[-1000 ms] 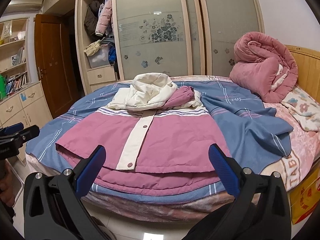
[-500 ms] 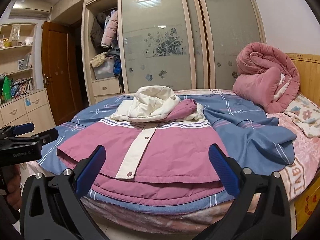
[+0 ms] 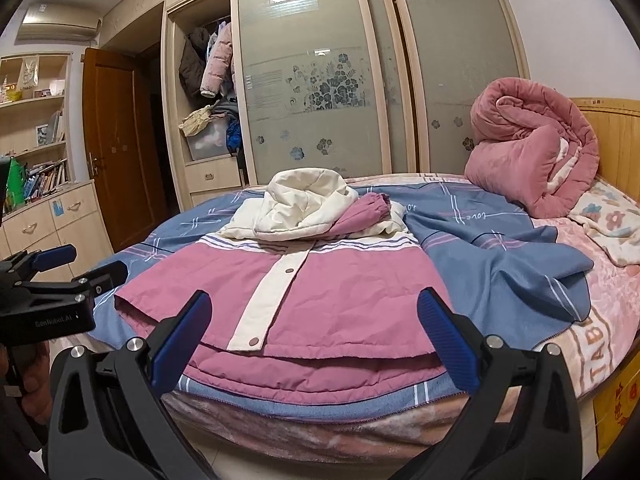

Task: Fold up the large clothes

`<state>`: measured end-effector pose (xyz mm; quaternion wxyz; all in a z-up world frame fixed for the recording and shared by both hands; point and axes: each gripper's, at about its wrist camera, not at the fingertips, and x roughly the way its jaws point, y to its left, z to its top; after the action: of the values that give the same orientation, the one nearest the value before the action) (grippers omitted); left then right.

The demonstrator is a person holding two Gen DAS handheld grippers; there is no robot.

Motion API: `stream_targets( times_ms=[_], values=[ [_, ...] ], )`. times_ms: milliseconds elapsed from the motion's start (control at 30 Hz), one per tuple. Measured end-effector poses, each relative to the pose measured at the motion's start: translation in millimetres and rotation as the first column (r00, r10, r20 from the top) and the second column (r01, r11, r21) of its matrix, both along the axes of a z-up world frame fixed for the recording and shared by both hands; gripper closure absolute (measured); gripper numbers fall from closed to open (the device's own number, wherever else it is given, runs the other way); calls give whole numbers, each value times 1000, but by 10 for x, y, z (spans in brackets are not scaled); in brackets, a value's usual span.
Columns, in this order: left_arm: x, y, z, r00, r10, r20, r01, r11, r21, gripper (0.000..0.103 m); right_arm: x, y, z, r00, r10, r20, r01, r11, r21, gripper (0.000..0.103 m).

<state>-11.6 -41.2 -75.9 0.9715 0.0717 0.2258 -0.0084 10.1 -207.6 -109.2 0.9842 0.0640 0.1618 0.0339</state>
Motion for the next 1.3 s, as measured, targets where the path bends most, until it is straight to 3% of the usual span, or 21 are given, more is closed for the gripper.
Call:
stream_targets(
  times_ms=[733, 833, 967, 1100, 1200, 1267, 1300],
  values=[
    [122, 84, -129, 1000, -4, -25, 4, 1000, 7, 2, 137, 106, -112, 999, 17, -42, -18, 1000, -12, 1],
    [143, 133, -135, 1000, -10, -13, 10, 1000, 18, 2, 103, 119, -143, 1000, 23, -15, -24, 999, -39, 1],
    [143, 246, -112, 999, -3, 34, 3, 1000, 26, 2, 30, 68, -205, 999, 16, 48, -8, 990, -144, 1],
    [126, 383, -143, 999, 10, 52, -10, 1000, 14, 2, 21, -121, -291, 994, -24, 105, 59, 938, -342, 1],
    [164, 519, -226, 999, 23, 27, -23, 1000, -17, 2, 111, -342, -355, 988, -57, 143, 118, 874, -471, 1],
    [188, 602, -268, 999, 31, 15, -31, 999, -42, 2, 218, -448, -491, 986, -51, 156, 133, 808, -575, 1],
    [192, 647, -292, 999, 35, 12, -35, 998, -56, 2, 322, -475, -621, 991, -42, 125, 114, 744, -658, 1]
  ],
)
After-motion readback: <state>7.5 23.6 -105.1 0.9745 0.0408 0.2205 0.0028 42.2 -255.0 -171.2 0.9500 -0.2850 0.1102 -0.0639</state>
